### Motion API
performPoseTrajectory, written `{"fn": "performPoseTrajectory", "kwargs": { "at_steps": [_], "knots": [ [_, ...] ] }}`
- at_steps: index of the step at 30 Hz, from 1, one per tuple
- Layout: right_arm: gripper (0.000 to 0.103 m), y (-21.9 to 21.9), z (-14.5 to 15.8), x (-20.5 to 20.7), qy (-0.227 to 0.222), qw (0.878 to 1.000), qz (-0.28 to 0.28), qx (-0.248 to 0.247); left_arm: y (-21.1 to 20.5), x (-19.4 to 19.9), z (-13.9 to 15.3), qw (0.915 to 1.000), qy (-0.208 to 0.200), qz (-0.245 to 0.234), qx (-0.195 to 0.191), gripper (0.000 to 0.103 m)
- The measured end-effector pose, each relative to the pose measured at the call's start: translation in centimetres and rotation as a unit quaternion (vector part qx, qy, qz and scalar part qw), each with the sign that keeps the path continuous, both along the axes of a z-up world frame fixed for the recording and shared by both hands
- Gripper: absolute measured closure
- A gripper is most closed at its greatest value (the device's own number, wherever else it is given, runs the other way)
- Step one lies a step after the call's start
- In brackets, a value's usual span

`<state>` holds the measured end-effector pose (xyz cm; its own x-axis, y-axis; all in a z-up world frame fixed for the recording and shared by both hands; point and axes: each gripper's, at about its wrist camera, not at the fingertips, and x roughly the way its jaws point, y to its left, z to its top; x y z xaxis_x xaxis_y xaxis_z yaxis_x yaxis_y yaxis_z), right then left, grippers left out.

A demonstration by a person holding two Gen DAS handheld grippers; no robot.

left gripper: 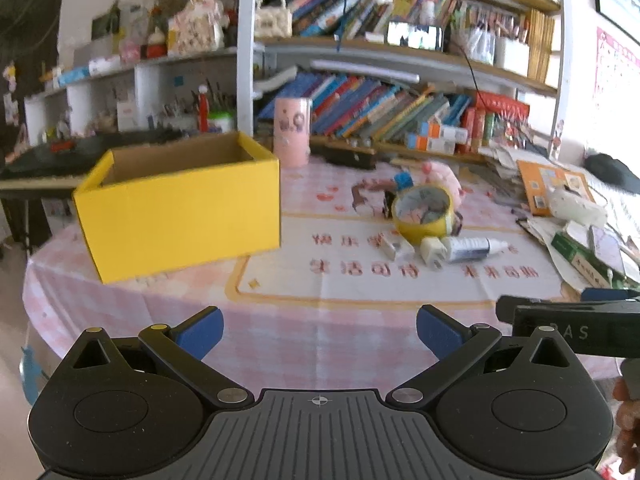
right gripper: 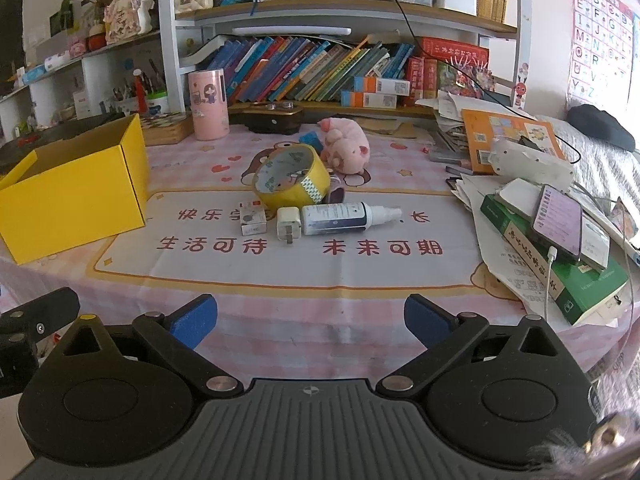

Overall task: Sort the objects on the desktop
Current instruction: 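Move both tools toward the items beside the yellow tape roll, then grasp the white spray bottle with the right tool while the left tool grasps the white charger plug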

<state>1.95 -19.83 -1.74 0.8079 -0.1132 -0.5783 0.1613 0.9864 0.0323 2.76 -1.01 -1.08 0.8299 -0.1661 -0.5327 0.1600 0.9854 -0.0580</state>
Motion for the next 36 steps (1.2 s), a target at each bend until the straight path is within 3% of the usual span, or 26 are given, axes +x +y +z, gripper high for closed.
{"fn": "performPoseTrajectory", "kwargs": {
  "at_steps": [12, 26, 36],
  "knots": [
    [0.000, -0.8, -0.2, 0.6, 0.005, 1.000, -0.008, 0.001, -0.9, 1.6, -0.3, 0.9999, 0.016, 0.003, 0.000, 0.000],
    [0.002, -2.4, 0.2, 5.0, 0.012, 1.000, 0.017, -0.023, -2.5, 5.9, -0.3, 0.9988, 0.030, 0.037, -0.011, 0.000],
    [0.024, -4.9, 0.1, 8.7, 0.030, 0.997, 0.053, -0.038, -5.6, 9.3, -0.9, 0.9978, 0.045, 0.044, -0.022, 0.000]
  ]
}}
